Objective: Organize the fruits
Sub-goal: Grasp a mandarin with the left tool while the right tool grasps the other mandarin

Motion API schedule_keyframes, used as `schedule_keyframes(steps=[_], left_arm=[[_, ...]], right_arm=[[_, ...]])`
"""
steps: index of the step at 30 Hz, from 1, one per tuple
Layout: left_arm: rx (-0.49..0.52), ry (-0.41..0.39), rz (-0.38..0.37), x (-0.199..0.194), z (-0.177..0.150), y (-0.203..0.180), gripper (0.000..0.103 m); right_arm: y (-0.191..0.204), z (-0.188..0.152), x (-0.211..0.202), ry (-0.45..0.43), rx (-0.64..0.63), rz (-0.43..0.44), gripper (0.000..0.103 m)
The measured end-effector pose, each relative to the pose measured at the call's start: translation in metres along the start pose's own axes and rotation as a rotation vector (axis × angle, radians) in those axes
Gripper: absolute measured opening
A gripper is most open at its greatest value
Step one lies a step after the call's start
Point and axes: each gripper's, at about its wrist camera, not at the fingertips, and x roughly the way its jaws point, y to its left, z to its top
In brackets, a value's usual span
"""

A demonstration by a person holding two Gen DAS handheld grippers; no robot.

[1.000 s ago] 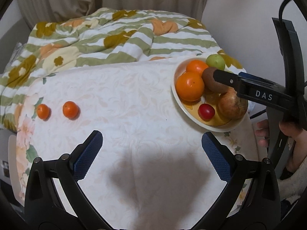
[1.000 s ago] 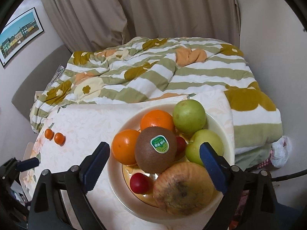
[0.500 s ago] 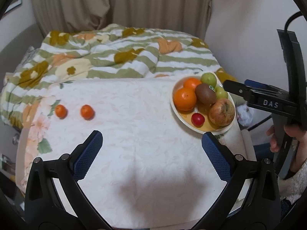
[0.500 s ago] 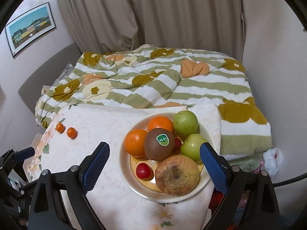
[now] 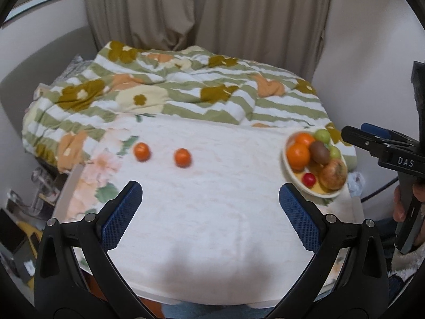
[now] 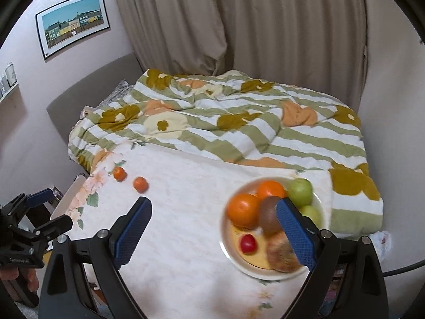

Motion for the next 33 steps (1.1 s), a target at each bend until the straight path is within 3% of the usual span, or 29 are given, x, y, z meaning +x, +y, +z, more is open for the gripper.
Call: schedule_keyframes(steps=[8,18,24,33], left_arm=[[0.012,0.028,-0.009,0.017,0.019,0.073,0.103],[0.157,0.102,-0.074,0.082,0.056,0.144,0.103],[0.257,0.139,-0.156,0.127,0.069,0.162,0.103],[0.444,0.192,-0.288,0.196,0.064,0.158,0.103]], right_arm=[[0.059,0.014,0.032,0.002,-0.004,-0.037,0.094],[0.115,0.016,0.095,0.07,0.04,-0.087,0.094],[0.131,0.004,0.137,0.125,0.033,-0.123,0.094],[0.146,-0.016,0.185,0.167,0.06,-0.145,0.094]])
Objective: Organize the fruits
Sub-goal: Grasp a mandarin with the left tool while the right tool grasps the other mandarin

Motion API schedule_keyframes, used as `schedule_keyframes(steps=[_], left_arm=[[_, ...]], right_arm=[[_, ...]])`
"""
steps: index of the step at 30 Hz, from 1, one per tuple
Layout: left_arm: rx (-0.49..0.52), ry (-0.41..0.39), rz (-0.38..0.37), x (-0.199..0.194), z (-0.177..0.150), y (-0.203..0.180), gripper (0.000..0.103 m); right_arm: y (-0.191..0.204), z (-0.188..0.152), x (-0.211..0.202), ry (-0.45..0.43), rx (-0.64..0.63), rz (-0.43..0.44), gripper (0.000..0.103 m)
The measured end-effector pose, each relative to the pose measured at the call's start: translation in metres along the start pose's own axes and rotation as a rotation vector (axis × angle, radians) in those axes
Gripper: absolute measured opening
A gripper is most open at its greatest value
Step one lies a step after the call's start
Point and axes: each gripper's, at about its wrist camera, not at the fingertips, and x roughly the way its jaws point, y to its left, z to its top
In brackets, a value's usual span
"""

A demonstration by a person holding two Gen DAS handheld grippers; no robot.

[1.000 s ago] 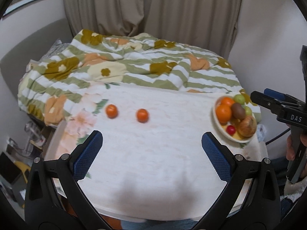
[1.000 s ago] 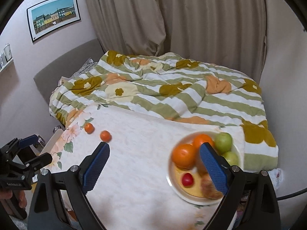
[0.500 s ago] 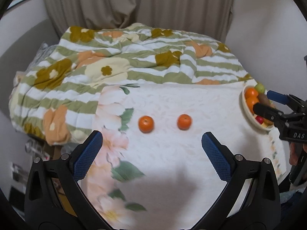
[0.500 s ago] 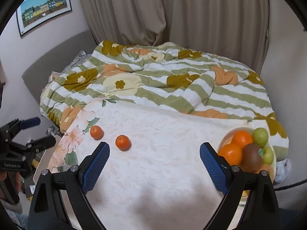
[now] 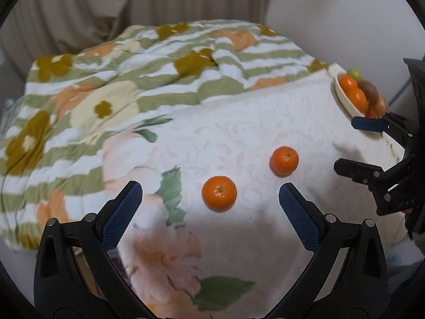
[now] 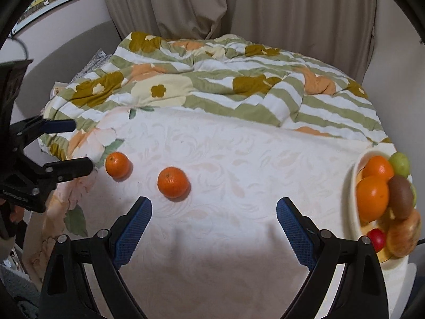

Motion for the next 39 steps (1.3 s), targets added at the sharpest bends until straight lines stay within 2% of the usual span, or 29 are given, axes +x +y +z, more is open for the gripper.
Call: schedule_keyframes(steps=[3,6,10,14,16,18,23,27,30,36,38,39], left_arm=[[0.045,0.033,-0.016,0.02,-0.001,-0.001,0.098],[0.047,0.057,-0.037,0.035,-0.002,0.0,0.091],[0.037,0.078,-0.049,0.05,-0.003,0.001,0.069],[0.048,0.102,-0.053,0.058,-0.007,-0.004,0.056],[0.066,0.097,-0.033,0.056,-0.01,-0.008,0.05],[0.064,0.097,-0.02,0.055,-0.011,-0.008,0.045],[0.033,0.095,-0.001,0.052,-0.014,-0.001,0.045],[0.011,0.099,0.017,0.05,-0.018,0.004,0.045],[-0.002,0.107,0.036,0.048,-0.02,0.008,0.045],[-0.034,0.11,0.052,0.041,-0.028,0.018,0.045],[-0.05,0.11,0.053,0.039,-0.03,0.022,0.045],[-0.059,0.107,0.056,0.036,-0.031,0.023,0.045]], right_arm=[[0.004,-0.004,0.01,0.018,0.002,0.001,0.094],[0.006,-0.007,0.019,0.042,0.002,0.012,0.093],[0.01,-0.007,0.028,0.059,-0.028,0.02,0.089],[0.014,-0.008,0.036,0.061,-0.046,0.049,0.088],[0.016,-0.007,0.041,0.07,-0.054,0.065,0.078],[0.018,-0.007,0.046,0.082,-0.061,0.082,0.074],[0.026,-0.004,0.053,0.081,-0.096,0.098,0.071],[0.033,-0.001,0.057,0.084,-0.132,0.105,0.062],[0.036,0.002,0.062,0.085,-0.143,0.105,0.06],[0.041,0.009,0.066,0.076,-0.177,0.097,0.046],[0.043,0.011,0.067,0.07,-0.18,0.091,0.035],[0.044,0.012,0.067,0.069,-0.181,0.09,0.033]])
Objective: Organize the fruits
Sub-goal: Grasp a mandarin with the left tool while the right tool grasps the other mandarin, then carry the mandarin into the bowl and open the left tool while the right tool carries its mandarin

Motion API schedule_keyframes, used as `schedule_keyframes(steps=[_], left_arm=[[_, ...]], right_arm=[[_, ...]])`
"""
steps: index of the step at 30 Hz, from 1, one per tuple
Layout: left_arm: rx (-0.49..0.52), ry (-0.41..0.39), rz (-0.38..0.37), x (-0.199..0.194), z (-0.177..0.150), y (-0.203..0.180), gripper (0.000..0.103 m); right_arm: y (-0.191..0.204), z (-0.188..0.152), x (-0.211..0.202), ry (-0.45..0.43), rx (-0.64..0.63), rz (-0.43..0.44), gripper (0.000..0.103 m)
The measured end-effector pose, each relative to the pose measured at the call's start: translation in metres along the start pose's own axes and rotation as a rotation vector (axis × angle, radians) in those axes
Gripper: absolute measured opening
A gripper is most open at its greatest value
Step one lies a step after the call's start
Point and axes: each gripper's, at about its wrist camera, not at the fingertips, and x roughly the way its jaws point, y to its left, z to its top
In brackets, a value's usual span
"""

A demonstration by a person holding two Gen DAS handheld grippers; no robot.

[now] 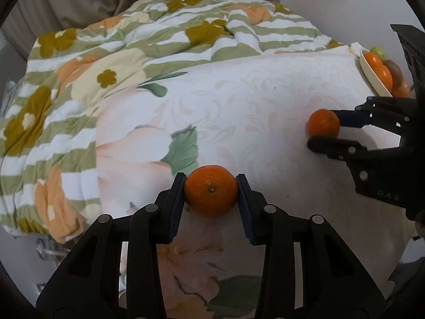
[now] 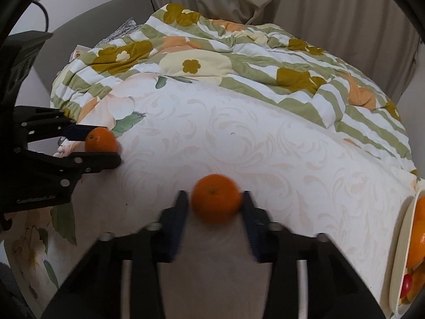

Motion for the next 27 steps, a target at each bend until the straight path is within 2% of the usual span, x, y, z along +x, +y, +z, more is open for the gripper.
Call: schedule_keyframes(steps=[13,21,27], left_arm=[[-0.077,-0.081,0.002,-0.052,-0.001,0.018,0.045],[-0.061,-0.146,-0.01,-0.095,0.007,0.014,0.045],[-0.019,-0.186,-0.019,-0.12,0.02,-0.006,0.045]], right_arm=[[0.017,0.012,-0.04,-0.067,0.041,-0.014,0.033],[0.021,0.015,-0.092,-0.127,0.121,-0.036,0.033],[0.011,0.007,-0.13,-0.157,0.181,-0.055,0.033]])
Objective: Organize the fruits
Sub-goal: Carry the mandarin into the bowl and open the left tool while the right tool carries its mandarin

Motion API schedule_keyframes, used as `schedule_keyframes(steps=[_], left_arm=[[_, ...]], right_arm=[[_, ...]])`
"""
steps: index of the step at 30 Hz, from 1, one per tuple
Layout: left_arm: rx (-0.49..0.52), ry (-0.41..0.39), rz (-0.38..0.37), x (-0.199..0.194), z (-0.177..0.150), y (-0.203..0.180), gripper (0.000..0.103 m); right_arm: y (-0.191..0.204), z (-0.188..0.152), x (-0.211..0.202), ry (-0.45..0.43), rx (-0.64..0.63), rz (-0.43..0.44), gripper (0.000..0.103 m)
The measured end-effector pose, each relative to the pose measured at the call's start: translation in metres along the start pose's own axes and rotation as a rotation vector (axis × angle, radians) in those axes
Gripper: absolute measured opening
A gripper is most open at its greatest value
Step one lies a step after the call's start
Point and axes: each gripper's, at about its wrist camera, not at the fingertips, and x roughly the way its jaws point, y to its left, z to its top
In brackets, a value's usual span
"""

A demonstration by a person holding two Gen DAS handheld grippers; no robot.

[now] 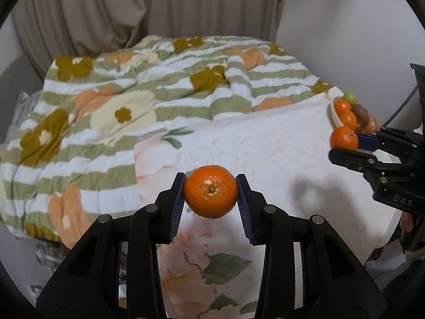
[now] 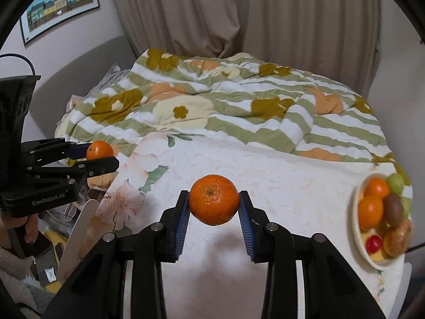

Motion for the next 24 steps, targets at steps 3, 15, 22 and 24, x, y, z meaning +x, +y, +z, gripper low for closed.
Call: schedule_keyframes(steps=[3,15,22,24], left_arm=[[0.015,-0.016,-0.008,-0.008,0.008,-0.018,0.045],[0.021,-0.07,-0.03,-0.014,0.034,-0.145,0.045],[0.016,-0.064,-0.068,0.003,0.043,-0.228,0.045],[0.011,-0.059,-0.071,0.011,0.046,-0.25,0.045]], right_arm=[[-0.014,-0.004,-0.02,-0.014,0.028,-0.015,0.033],[-0.12,-0.043,-0.092,-0.028,0.062,-0.056,0.033],[-0.191,-0.06,-0.116,-0.023,0.077,-0.066,0.033],[-0.212,-0.064,-0.121,-0.027,0.077,-0.066,0.033]])
